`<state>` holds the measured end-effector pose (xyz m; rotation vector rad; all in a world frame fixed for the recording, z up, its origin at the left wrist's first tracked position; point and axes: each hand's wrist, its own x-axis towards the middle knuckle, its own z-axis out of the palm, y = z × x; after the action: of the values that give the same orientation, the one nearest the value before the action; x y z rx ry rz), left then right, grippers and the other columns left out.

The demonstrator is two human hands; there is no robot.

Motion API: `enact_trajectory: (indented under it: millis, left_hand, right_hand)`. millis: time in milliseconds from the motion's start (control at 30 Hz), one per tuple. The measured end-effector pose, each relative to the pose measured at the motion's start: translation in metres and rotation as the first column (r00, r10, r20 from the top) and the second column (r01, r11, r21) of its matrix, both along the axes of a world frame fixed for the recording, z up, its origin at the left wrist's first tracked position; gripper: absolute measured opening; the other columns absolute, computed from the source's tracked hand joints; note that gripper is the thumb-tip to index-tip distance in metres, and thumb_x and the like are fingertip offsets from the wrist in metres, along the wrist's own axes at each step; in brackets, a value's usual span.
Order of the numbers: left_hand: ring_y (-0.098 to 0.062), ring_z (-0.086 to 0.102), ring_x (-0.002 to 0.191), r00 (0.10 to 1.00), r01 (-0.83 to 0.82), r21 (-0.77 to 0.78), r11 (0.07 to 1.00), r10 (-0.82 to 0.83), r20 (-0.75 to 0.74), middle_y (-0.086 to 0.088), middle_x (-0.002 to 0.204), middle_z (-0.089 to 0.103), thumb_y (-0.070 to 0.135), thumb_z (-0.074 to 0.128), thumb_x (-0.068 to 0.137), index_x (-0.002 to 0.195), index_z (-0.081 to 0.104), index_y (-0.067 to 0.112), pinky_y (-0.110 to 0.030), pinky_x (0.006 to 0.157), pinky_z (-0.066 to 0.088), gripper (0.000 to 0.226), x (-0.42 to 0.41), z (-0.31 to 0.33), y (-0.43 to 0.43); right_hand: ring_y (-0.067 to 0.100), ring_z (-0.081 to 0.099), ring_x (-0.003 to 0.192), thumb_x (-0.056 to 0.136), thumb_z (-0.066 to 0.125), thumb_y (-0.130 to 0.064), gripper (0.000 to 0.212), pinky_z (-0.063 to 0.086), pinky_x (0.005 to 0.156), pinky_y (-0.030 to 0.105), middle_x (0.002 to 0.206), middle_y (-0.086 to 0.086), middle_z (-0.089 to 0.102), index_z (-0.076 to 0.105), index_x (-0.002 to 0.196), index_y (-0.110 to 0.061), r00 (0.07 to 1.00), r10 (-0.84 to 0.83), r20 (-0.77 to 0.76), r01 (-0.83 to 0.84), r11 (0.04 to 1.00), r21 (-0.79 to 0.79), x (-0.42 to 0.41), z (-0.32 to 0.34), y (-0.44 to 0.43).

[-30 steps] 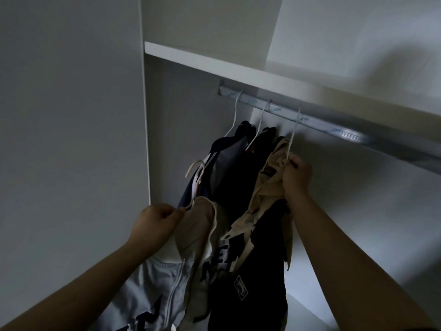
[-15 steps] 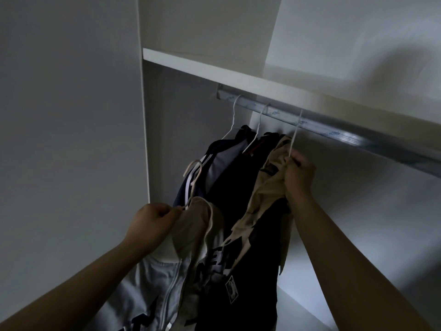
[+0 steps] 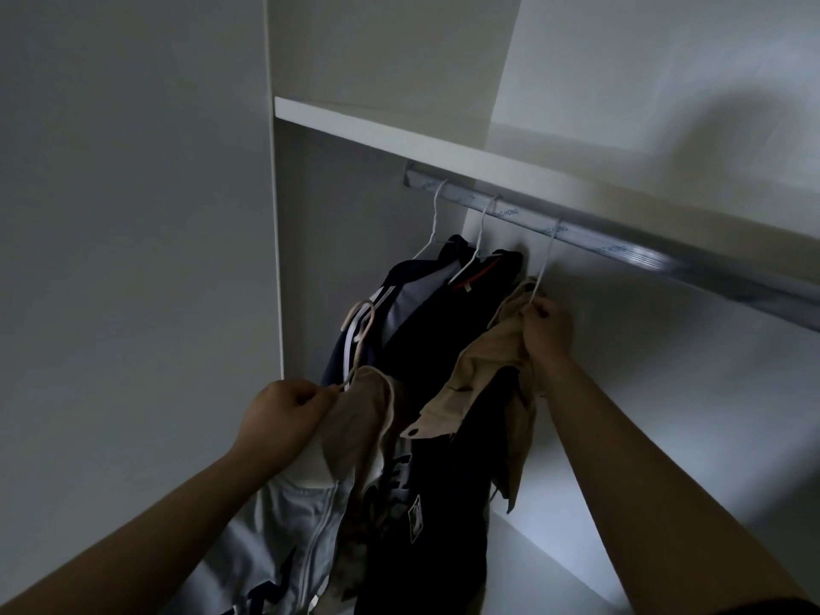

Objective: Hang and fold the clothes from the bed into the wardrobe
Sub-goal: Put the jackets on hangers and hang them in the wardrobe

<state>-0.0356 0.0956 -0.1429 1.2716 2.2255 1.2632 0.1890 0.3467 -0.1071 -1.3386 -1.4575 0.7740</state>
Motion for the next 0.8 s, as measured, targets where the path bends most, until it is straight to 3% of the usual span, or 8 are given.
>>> enact_trajectory:
  millis: [100, 233, 333, 433, 500, 600, 700, 800]
  left_hand:
    - [-0.019, 0.063, 0.073, 1.000, 0.007, -0.001, 1.000, -0.007, 0.015, -0.013, 0.076, 0.070, 0.032, 0.060, 0.091, 0.077, 0.074, 0.005, -0.030, 0.065, 0.045, 0.034, 0.000, 0.000, -0.004]
    - [-0.019, 0.063, 0.071, 1.000, 0.019, -0.023, 1.000, -0.019, 0.025, -0.013, 0.071, 0.068, 0.030, 0.060, 0.091, 0.071, 0.073, 0.006, -0.028, 0.062, 0.043, 0.033, -0.003, 0.000, -0.016]
    - [-0.028, 0.064, 0.073, 0.999, 0.040, -0.035, 0.999, -0.039, 0.030, -0.020, 0.074, 0.067, 0.028, 0.060, 0.091, 0.073, 0.071, 0.000, -0.029, 0.060, 0.040, 0.035, -0.005, 0.002, -0.028]
    - [-0.029, 0.064, 0.076, 0.997, 0.067, -0.028, 0.997, -0.065, 0.045, -0.021, 0.077, 0.067, 0.024, 0.061, 0.090, 0.075, 0.071, -0.001, -0.031, 0.062, 0.043, 0.031, -0.012, 0.010, -0.040]
    - [-0.031, 0.064, 0.077, 0.994, 0.090, -0.048, 0.995, -0.087, 0.060, -0.022, 0.077, 0.067, 0.022, 0.061, 0.090, 0.075, 0.070, -0.002, -0.033, 0.064, 0.045, 0.030, -0.019, 0.015, -0.050]
    - [-0.030, 0.064, 0.075, 0.987, 0.136, -0.088, 0.987, -0.127, 0.097, -0.019, 0.076, 0.067, 0.022, 0.060, 0.089, 0.074, 0.071, 0.002, -0.025, 0.059, 0.039, 0.028, -0.022, 0.020, -0.068]
    - [-0.028, 0.062, 0.072, 0.978, 0.187, -0.119, 0.975, -0.174, 0.113, -0.019, 0.076, 0.066, 0.021, 0.060, 0.089, 0.074, 0.070, 0.001, -0.023, 0.058, 0.037, 0.027, -0.030, 0.026, -0.085]
    - [-0.021, 0.055, 0.064, 0.970, 0.237, -0.123, 0.964, -0.226, 0.093, -0.021, 0.075, 0.064, 0.020, 0.060, 0.088, 0.073, 0.068, -0.001, -0.025, 0.058, 0.035, 0.027, -0.037, 0.033, -0.099]
  right_hand:
    - [0.017, 0.054, 0.084, 0.094, 0.053, -0.018, 0.012, 0.039, 0.075, 0.025, 0.089, 0.001, 0.058, 0.063, 0.098, -0.013, 0.998, 0.003, 0.063, -0.003, 1.000, 0.000, -0.002, 0.004, -0.019]
    - [0.029, 0.060, 0.099, 0.091, 0.052, -0.013, 0.025, 0.049, 0.089, 0.039, 0.108, 0.013, 0.063, 0.061, 0.110, 0.000, 0.989, -0.057, 0.135, 0.053, 0.998, 0.032, -0.011, -0.001, -0.056]
    - [0.034, 0.057, 0.106, 0.092, 0.049, -0.012, 0.022, 0.047, 0.095, 0.047, 0.115, 0.021, 0.060, 0.059, 0.108, 0.000, 0.980, -0.082, 0.183, 0.067, 0.994, 0.089, -0.014, -0.006, -0.090]
    - [0.030, 0.056, 0.103, 0.092, 0.055, -0.008, 0.021, 0.047, 0.093, 0.041, 0.114, 0.019, 0.058, 0.057, 0.110, 0.002, 0.978, 0.001, 0.209, -0.026, 0.993, 0.114, -0.021, -0.007, -0.126]
    - [0.018, 0.057, 0.086, 0.091, 0.059, -0.008, 0.016, 0.045, 0.079, 0.026, 0.098, 0.014, 0.059, 0.059, 0.104, 0.002, 0.979, 0.039, 0.198, -0.054, 0.996, 0.070, -0.027, -0.007, -0.152]
    - [0.011, 0.059, 0.089, 0.091, 0.061, -0.012, 0.016, 0.041, 0.071, 0.008, 0.100, 0.003, 0.062, 0.063, 0.106, -0.007, 0.959, 0.125, 0.254, -0.124, 0.992, -0.019, -0.030, -0.006, -0.186]
    - [-0.002, 0.057, 0.083, 0.090, 0.063, -0.009, 0.011, 0.044, 0.075, 0.005, 0.091, -0.014, 0.061, 0.064, 0.101, -0.011, 0.933, 0.208, 0.293, -0.181, 0.976, -0.117, -0.031, -0.012, -0.219]
    - [0.011, 0.057, 0.108, 0.092, 0.062, -0.010, 0.034, 0.043, 0.090, 0.016, 0.116, -0.003, 0.059, 0.058, 0.125, -0.010, 0.909, 0.319, 0.268, -0.242, 0.928, -0.283, -0.032, -0.023, -0.247]
